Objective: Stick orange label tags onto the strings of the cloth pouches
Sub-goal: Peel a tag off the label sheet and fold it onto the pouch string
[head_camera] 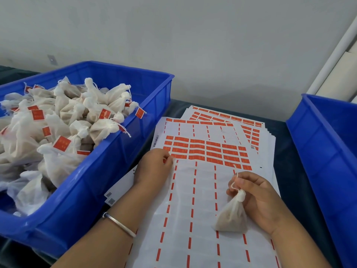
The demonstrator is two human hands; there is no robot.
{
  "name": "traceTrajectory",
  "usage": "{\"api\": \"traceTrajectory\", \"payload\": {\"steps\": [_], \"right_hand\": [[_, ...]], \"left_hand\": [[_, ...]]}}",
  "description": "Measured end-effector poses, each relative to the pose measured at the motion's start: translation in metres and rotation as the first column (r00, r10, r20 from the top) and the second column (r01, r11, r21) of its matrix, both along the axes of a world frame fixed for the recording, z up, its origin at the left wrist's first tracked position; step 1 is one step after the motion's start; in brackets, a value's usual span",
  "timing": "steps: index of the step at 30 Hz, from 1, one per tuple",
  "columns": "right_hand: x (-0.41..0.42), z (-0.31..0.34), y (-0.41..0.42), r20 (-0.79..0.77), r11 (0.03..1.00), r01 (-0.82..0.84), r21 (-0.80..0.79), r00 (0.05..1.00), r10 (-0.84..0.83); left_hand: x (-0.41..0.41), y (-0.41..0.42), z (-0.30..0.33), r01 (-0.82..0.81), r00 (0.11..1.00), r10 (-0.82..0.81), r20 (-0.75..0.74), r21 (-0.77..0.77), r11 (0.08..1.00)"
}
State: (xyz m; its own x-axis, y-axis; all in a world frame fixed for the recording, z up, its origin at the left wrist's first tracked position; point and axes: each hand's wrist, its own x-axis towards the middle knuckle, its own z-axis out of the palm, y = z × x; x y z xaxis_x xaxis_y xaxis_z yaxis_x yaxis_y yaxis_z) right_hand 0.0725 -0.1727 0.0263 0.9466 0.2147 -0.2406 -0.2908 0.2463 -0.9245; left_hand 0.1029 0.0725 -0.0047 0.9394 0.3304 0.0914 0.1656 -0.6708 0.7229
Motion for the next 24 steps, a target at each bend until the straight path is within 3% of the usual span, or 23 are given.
{"api": "traceTrajectory", "payload": {"steps": [3,6,8,11,13,18,21,24], "right_hand": [[-0.001,0.001,0.000,0.015,0.998,0.032,0.056,0.999,-0.033],[-0.002,0.001,-0.001,0.046,0.992,0.078,0.100,0.996,-0.083],[-0.002,0.002,-0.001,0.056,0.986,0.099,0.138,0.993,-0.107],[-0.002,0.005,-0.001,0.092,0.987,0.096,0.129,0.990,-0.108],[-0.003,0.006,-0.001,0.119,0.988,0.083,0.127,0.988,-0.098],[-0.003,0.009,-0.001,0.175,0.987,0.063,0.145,0.981,-0.088],[-0.004,0.010,-0.001,0.206,0.992,0.074,0.100,0.974,-0.094],[-0.004,0.009,-0.002,0.275,0.987,0.160,-0.004,0.949,-0.153]], "left_hand": [[0.000,0.004,0.003,-0.142,0.983,0.153,0.105,-0.107,0.984],[0.000,0.005,0.007,-0.332,0.898,0.389,0.205,-0.262,0.906],[-0.002,0.003,0.012,-0.368,0.828,0.480,0.288,-0.367,0.854],[-0.010,-0.005,0.023,-0.323,0.772,0.458,0.441,-0.349,0.880],[-0.015,-0.011,0.031,-0.277,0.784,0.405,0.471,-0.319,0.907],[-0.013,-0.043,0.066,-0.126,0.937,0.266,0.224,-0.495,0.860],[-0.012,-0.083,0.079,-0.037,0.986,0.133,0.099,-0.653,0.757],[-0.012,-0.122,0.077,-0.060,0.998,0.032,-0.052,-0.754,0.654]]}}
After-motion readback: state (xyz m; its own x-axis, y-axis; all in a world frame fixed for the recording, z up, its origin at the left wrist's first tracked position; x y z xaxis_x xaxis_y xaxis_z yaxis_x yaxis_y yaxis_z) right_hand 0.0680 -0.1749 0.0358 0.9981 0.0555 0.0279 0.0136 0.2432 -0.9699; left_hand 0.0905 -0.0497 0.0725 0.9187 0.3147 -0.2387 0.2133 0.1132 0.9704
